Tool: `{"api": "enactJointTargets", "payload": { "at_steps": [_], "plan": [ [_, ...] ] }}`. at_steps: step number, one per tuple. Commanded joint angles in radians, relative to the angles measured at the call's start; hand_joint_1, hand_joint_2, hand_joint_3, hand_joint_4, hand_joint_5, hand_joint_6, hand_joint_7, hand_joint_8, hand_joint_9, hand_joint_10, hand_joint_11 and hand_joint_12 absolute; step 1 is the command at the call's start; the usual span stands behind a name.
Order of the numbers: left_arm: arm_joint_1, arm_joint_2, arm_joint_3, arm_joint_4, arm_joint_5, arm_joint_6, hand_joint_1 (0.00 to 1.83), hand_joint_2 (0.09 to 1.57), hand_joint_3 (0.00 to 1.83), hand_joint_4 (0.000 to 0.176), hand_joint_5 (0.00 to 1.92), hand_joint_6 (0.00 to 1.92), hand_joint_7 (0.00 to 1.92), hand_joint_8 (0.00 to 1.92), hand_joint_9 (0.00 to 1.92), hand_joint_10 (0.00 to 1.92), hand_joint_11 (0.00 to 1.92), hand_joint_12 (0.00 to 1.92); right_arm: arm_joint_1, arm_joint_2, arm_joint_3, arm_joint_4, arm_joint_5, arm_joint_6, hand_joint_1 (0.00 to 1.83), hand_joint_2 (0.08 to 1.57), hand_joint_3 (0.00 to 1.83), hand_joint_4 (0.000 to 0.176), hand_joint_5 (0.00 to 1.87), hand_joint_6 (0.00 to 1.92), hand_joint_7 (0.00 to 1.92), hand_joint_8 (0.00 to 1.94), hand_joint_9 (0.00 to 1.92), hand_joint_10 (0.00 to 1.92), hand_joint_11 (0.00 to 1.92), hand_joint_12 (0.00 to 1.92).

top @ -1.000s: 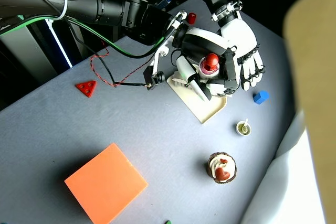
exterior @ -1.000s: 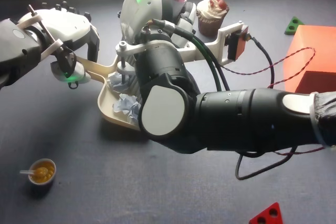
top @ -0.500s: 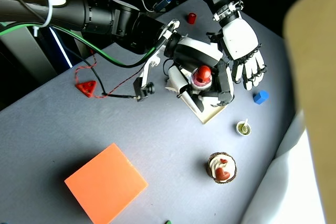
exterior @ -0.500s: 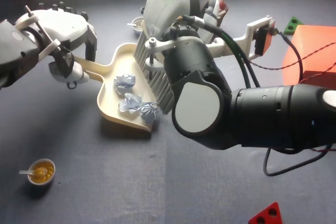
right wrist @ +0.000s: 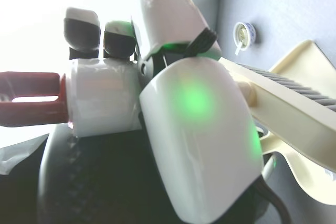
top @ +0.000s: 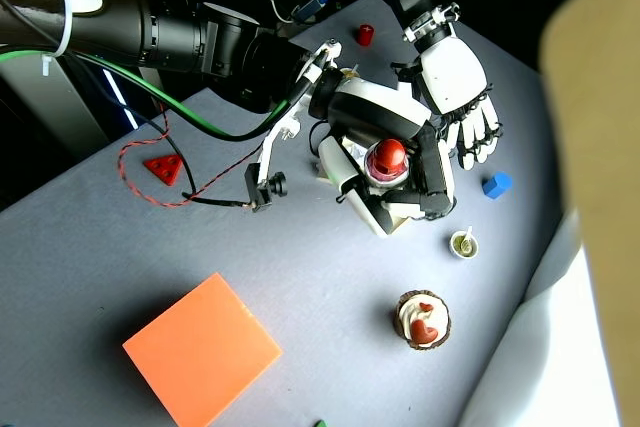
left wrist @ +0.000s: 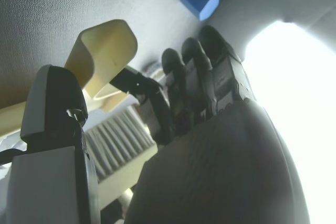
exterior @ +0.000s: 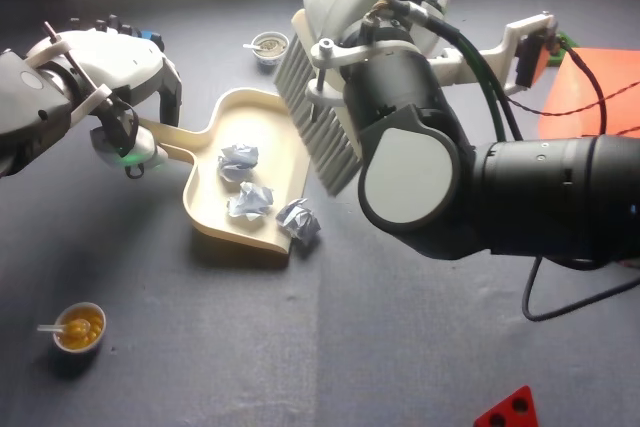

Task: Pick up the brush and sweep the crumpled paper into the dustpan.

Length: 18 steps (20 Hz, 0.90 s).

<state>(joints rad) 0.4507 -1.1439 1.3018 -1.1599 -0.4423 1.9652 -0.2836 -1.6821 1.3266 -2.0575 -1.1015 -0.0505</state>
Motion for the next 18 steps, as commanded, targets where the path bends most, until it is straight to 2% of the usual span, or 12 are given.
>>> {"api": "enactJointTargets", "payload": {
  "at_steps": [1,4,7,15,18],
  "plan": [
    [-0.001,0.009,0.002,0.034,-0.075,-0.001,1.14,1.14,0.0,0.0,0.93,1.05,0.36,0.0,0.24,0.0,0.02,0.49,0.016,0.009,-0.017,-0.087,-0.069,-0.033,1.66,1.18,0.0,0.176,1.01,1.92,1.02,1.94,1.02,1.92,0.91,1.92],
    [-0.002,0.009,0.001,0.034,-0.083,-0.009,1.14,1.14,0.0,0.0,0.93,1.05,0.35,0.0,0.23,0.0,0.02,0.5,0.017,0.057,-0.115,0.019,-0.087,-0.129,1.67,1.18,0.0,0.176,1.0,1.92,1.0,1.94,1.0,1.92,0.91,1.92],
    [-0.001,0.008,0.001,0.034,-0.086,-0.015,1.13,1.15,0.0,0.0,0.91,1.09,0.35,0.0,0.24,0.0,0.0,0.5,0.007,0.063,-0.142,0.044,-0.098,-0.169,1.66,1.18,0.0,0.176,1.01,1.92,1.0,1.94,1.0,1.92,0.91,1.92],
    [0.008,0.004,-0.003,0.035,-0.101,-0.028,1.14,1.15,0.0,0.0,0.91,1.07,0.35,0.0,0.23,0.0,0.0,0.49,0.008,0.006,-0.124,0.035,-0.101,-0.176,1.66,1.18,0.0,0.176,1.02,1.92,1.02,1.94,0.99,1.92,0.86,1.92],
    [0.012,0.003,-0.003,0.038,-0.104,-0.034,1.14,1.15,0.0,0.0,0.91,1.08,0.35,0.0,0.24,0.0,0.01,0.5,0.011,-0.014,-0.103,0.007,-0.096,-0.152,1.67,1.18,0.0,0.176,1.0,1.92,1.0,1.94,0.97,1.92,0.9,1.92]
  ]
}}
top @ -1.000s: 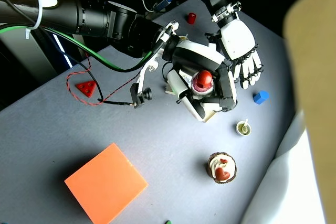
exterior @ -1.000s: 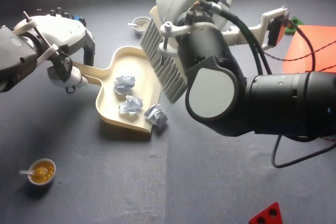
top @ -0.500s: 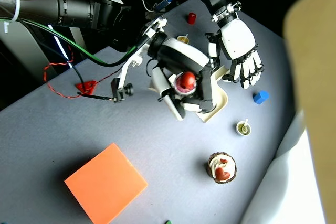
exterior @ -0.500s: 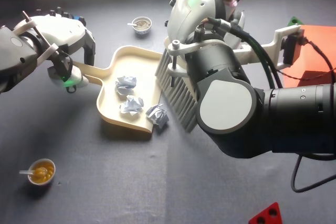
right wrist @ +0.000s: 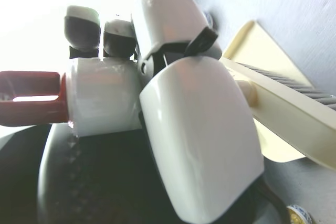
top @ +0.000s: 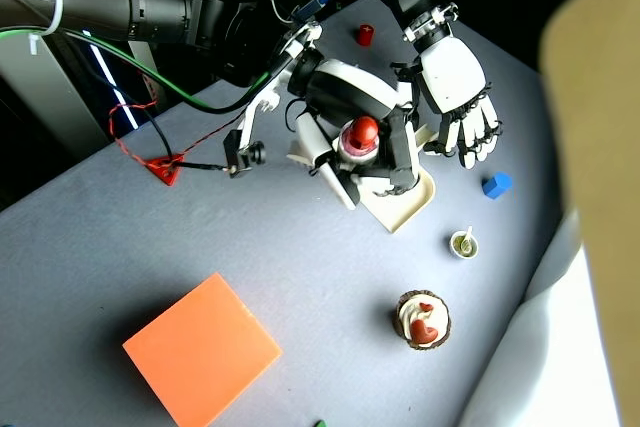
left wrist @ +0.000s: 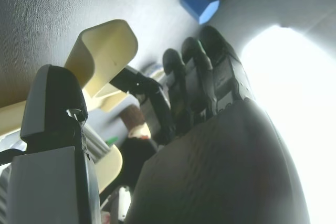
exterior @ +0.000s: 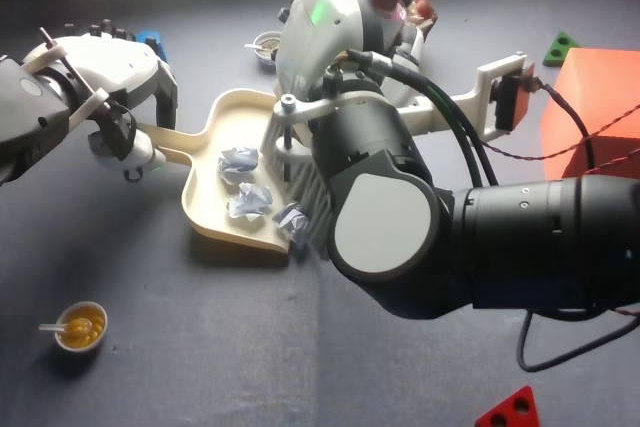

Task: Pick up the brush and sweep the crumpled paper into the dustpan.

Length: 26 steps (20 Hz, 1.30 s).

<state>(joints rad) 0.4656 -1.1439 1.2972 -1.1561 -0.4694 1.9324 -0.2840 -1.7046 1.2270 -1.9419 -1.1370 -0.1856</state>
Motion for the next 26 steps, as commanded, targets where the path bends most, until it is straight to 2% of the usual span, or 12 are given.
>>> {"api": "enactJointTargets", "payload": {
  "at_steps": [1,4,10,14,20,22,26],
  "plan": [
    [-0.002,0.003,0.002,0.036,-0.078,-0.002,1.14,1.14,0.0,0.0,0.93,1.05,0.36,0.0,0.24,0.0,0.02,0.51,0.013,0.001,0.006,-0.113,-0.056,-0.009,1.66,1.18,0.0,0.176,1.0,1.92,1.0,1.94,0.99,1.92,0.89,1.92],
    [0.0,0.002,0.002,0.039,-0.079,-0.002,1.14,1.14,0.0,0.0,0.93,1.05,0.36,0.0,0.25,0.0,0.02,0.52,0.014,-0.018,0.039,-0.124,-0.048,0.01,1.66,1.18,0.0,0.176,1.02,1.92,1.01,1.94,0.96,1.92,0.84,1.92],
    [0.001,0.002,0.007,0.041,-0.076,-0.002,1.15,1.14,0.0,0.0,0.93,1.04,0.37,0.0,0.25,0.0,0.01,0.52,0.02,-0.063,0.102,-0.158,-0.026,0.061,1.66,1.17,0.0,0.176,1.0,1.92,1.01,1.94,1.02,1.92,0.96,1.92],
    [0.0,0.002,0.008,0.042,-0.076,-0.002,1.13,1.15,0.0,0.0,0.91,1.08,0.35,0.0,0.24,0.0,0.01,0.53,0.02,-0.092,0.133,-0.184,-0.022,0.088,1.67,1.17,0.0,0.176,1.02,1.92,1.01,1.94,0.99,1.92,0.89,1.92],
    [0.0,0.002,0.009,0.043,-0.077,-0.003,1.15,1.14,0.0,0.0,0.94,1.04,0.38,0.0,0.25,0.0,0.01,0.57,0.021,-0.095,0.172,-0.215,-0.016,0.121,1.68,1.18,0.0,0.176,0.97,1.92,0.96,1.94,0.88,1.92,0.81,1.92],
    [0.0,0.003,0.009,0.043,-0.078,-0.003,1.14,1.14,0.0,0.0,0.93,1.05,0.37,0.0,0.24,0.0,0.0,0.56,0.022,-0.09,0.172,-0.221,-0.017,0.122,1.67,1.18,0.0,0.176,0.96,1.92,0.96,1.94,0.9,1.92,0.82,1.92],
    [-0.001,0.004,0.009,0.045,-0.08,-0.008,1.14,1.14,0.0,0.0,0.92,1.06,0.35,0.0,0.24,0.0,0.0,0.56,0.015,-0.035,0.12,-0.246,-0.02,0.129,1.64,1.18,0.0,0.176,0.97,1.92,0.97,1.94,0.94,1.92,0.82,1.92]
  ]
}}
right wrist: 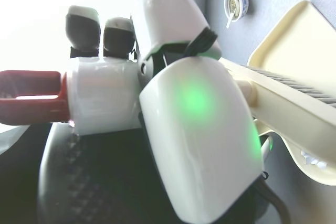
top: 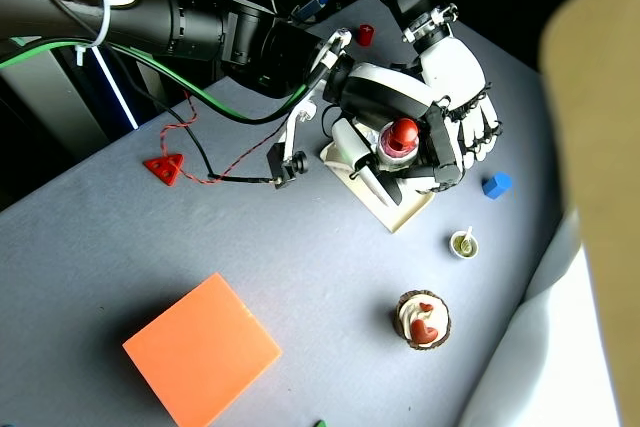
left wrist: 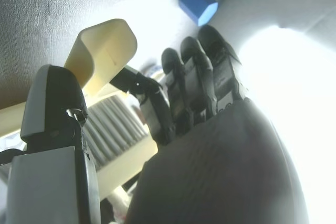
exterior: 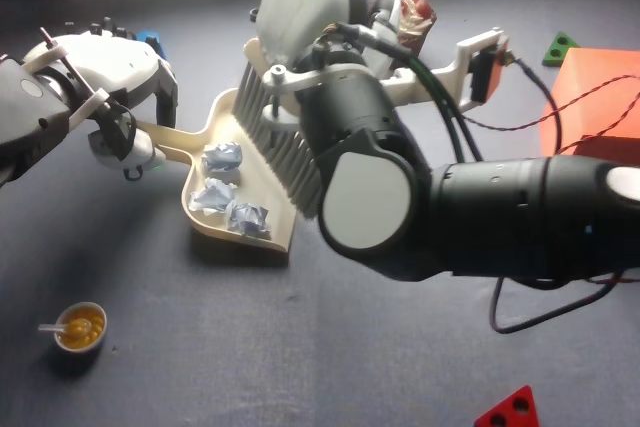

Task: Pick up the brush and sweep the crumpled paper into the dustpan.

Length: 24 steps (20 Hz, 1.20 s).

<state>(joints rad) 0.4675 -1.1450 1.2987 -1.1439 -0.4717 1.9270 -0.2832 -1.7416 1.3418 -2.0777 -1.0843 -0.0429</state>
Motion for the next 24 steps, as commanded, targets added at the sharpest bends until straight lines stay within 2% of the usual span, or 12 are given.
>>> {"api": "enactJointTargets", "payload": {
  "at_steps": [1,5,9,13,15,18,22,23,24],
  "plan": [
    [-0.004,0.005,0.008,0.034,-0.079,-0.003,1.14,1.15,0.0,0.0,0.92,1.06,0.34,0.0,0.23,0.0,0.0,0.55,0.014,0.012,-0.001,-0.111,-0.072,-0.009,1.65,1.18,0.0,0.176,0.98,1.92,0.98,1.94,0.94,1.92,0.81,1.92],
    [-0.008,0.006,0.011,0.037,-0.077,-0.003,1.15,1.14,0.0,0.0,0.93,1.05,0.36,0.01,0.24,0.0,0.01,0.53,0.015,0.069,-0.044,-0.119,-0.084,0.004,1.67,1.17,0.0,0.176,1.01,1.92,1.01,1.94,0.98,1.92,0.86,1.92],
    [-0.009,0.007,0.011,0.037,-0.078,-0.003,1.15,1.13,0.0,0.0,0.94,1.03,0.36,0.0,0.25,0.0,0.02,0.54,0.032,0.177,-0.14,-0.115,-0.079,0.025,1.66,1.18,0.0,0.176,0.99,1.92,0.99,1.94,0.93,1.92,0.84,1.92],
    [-0.011,0.007,0.012,0.037,-0.08,-0.004,1.14,1.15,0.0,0.0,0.9,1.1,0.34,0.0,0.22,0.0,0.0,0.51,0.067,0.429,-0.352,-0.083,0.089,0.239,1.66,1.17,0.0,0.176,1.0,1.92,1.01,1.94,0.99,1.92,0.88,1.92],
    [-0.011,0.011,0.011,0.037,-0.079,-0.004,1.15,1.13,0.0,0.0,0.95,1.02,0.37,0.0,0.25,0.01,0.03,0.52,0.069,0.534,-0.436,-0.085,0.182,0.331,1.66,1.17,0.0,0.176,1.03,1.92,1.05,1.94,1.05,1.92,0.87,1.92],
    [-0.014,0.016,0.011,0.038,-0.079,-0.004,1.15,1.13,0.0,0.0,0.94,1.03,0.35,0.0,0.25,0.0,0.02,0.53,0.066,0.64,-0.51,-0.085,0.212,0.37,1.66,1.18,0.0,0.176,0.99,1.92,0.99,1.94,0.98,1.92,0.87,1.92],
    [-0.014,0.018,0.01,0.038,-0.079,-0.004,1.12,1.13,0.0,0.0,0.94,1.04,0.37,0.0,0.28,0.0,0.07,0.51,0.063,0.718,-0.57,-0.04,0.192,0.368,1.67,1.17,0.0,0.176,1.0,1.92,0.99,1.94,0.98,1.92,0.87,1.92],
    [-0.014,0.019,0.01,0.038,-0.079,-0.004,1.08,1.09,0.0,0.0,0.78,0.43,0.35,0.01,0.28,0.01,0.07,0.49,0.063,0.722,-0.579,-0.004,0.18,0.349,1.67,1.17,0.0,0.176,1.0,1.92,0.98,1.94,0.99,1.92,0.9,1.92],
    [-0.014,0.02,0.01,0.038,-0.079,-0.004,1.05,1.08,0.0,0.0,0.75,0.15,0.32,0.0,0.27,0.0,0.05,0.48,0.063,0.722,-0.586,0.023,0.172,0.319,1.67,1.17,0.0,0.176,1.0,1.92,0.99,1.94,1.01,1.92,0.92,1.92]
  ]
}}
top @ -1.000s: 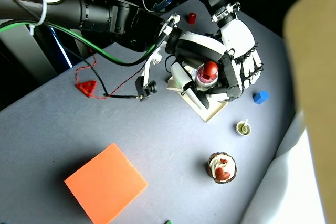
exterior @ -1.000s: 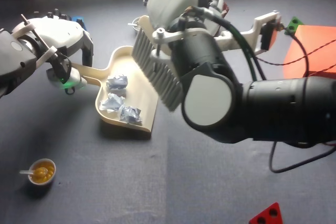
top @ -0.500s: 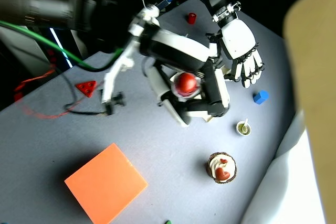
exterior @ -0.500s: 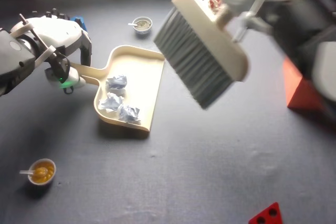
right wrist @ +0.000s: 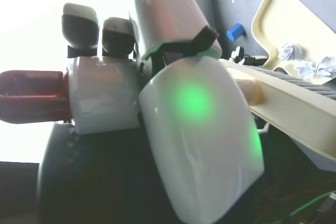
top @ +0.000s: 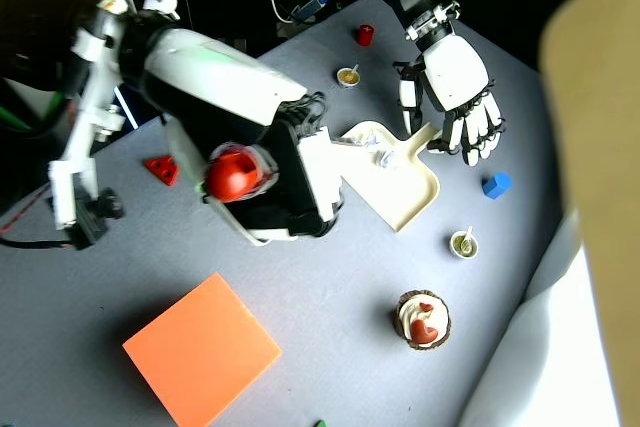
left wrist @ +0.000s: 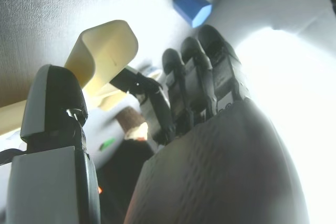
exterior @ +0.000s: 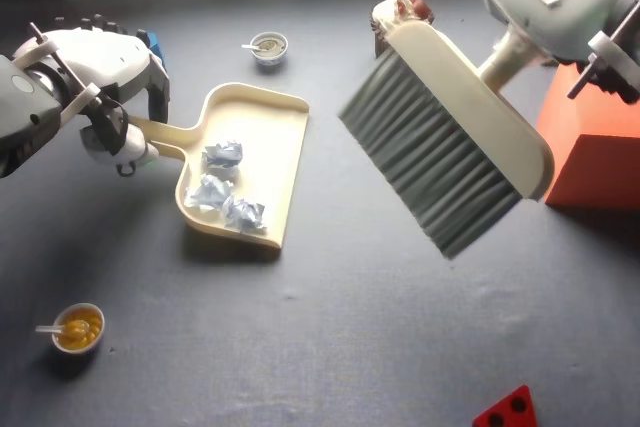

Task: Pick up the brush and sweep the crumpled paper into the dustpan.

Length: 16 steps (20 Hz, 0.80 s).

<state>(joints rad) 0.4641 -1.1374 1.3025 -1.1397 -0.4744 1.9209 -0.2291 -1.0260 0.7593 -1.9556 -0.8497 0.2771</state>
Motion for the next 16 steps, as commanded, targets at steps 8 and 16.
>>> {"api": "enactJointTargets", "payload": {
  "at_steps": [8,16],
  "plan": [
    [-0.013,0.014,0.012,0.058,-0.076,-0.013,1.03,0.99,0.0,0.0,0.68,0.0,0.36,0.01,0.28,0.0,0.07,0.48,-0.012,-0.112,0.031,-0.002,-0.219,-0.201,1.64,1.19,0.0,0.176,0.98,1.92,0.97,1.94,0.96,1.92,0.87,1.92],
    [-0.096,0.014,0.042,0.122,-0.011,-0.015,0.98,1.0,0.0,0.022,0.7,0.01,0.36,0.0,0.3,0.0,0.1,0.45,-0.106,-0.219,0.075,-0.057,-0.241,-0.294,0.75,0.84,0.0,0.0,0.39,1.17,0.36,1.53,0.23,1.68,0.0,1.84]
  ]
}}
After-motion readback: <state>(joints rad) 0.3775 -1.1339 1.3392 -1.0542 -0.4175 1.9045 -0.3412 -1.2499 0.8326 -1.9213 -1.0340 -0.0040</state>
